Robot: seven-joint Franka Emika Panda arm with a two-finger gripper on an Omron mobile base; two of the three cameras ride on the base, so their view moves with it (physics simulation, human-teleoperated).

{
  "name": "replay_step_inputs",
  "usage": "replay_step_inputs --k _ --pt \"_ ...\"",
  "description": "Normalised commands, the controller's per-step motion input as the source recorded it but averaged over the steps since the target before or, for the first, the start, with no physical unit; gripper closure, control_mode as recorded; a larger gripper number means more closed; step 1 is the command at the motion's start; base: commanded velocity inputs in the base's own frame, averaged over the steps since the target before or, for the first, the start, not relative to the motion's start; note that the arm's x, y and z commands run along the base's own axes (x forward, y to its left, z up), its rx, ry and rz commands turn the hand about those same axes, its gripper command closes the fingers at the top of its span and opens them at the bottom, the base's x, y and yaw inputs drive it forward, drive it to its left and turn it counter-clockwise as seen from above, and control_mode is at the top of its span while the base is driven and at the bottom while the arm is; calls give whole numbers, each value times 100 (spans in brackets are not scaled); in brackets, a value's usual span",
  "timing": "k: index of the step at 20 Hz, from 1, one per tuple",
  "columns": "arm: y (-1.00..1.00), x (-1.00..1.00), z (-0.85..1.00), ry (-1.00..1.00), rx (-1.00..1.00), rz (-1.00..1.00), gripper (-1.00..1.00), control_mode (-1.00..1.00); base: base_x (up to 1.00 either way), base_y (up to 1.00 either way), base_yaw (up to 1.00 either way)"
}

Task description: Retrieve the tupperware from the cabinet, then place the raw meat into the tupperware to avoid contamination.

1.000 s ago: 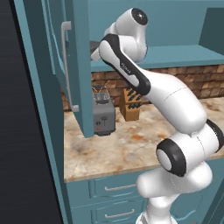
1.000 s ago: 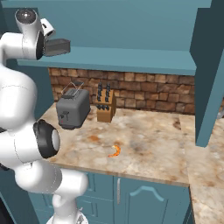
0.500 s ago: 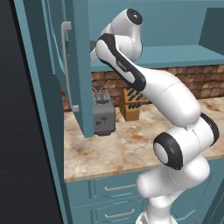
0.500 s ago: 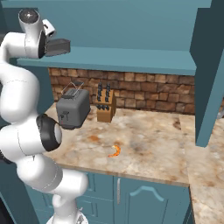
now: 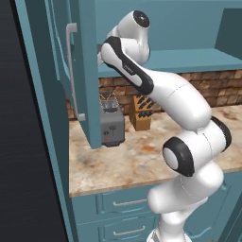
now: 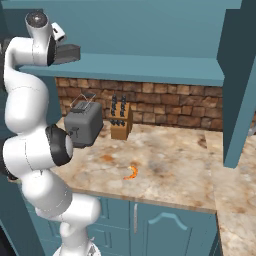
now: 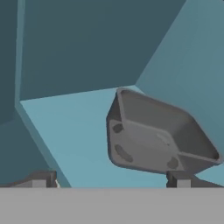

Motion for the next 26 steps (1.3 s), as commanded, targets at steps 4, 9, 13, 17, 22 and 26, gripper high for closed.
replay_step_inputs --k 4,9,13,17,22,26 --pt "4 16 1 1 0 0 -100 -100 0 0 0" --pt "11 15 0 1 0 0 -100 -100 0 0 0" --pt "13 14 0 1 0 0 -100 -100 0 0 0" --pt "13 15 0 0 0 0 -100 -100 0 0 0" --pt "13 12 0 2 0 0 -100 -100 0 0 0" --pt "15 12 0 3 0 0 -100 -100 0 0 0"
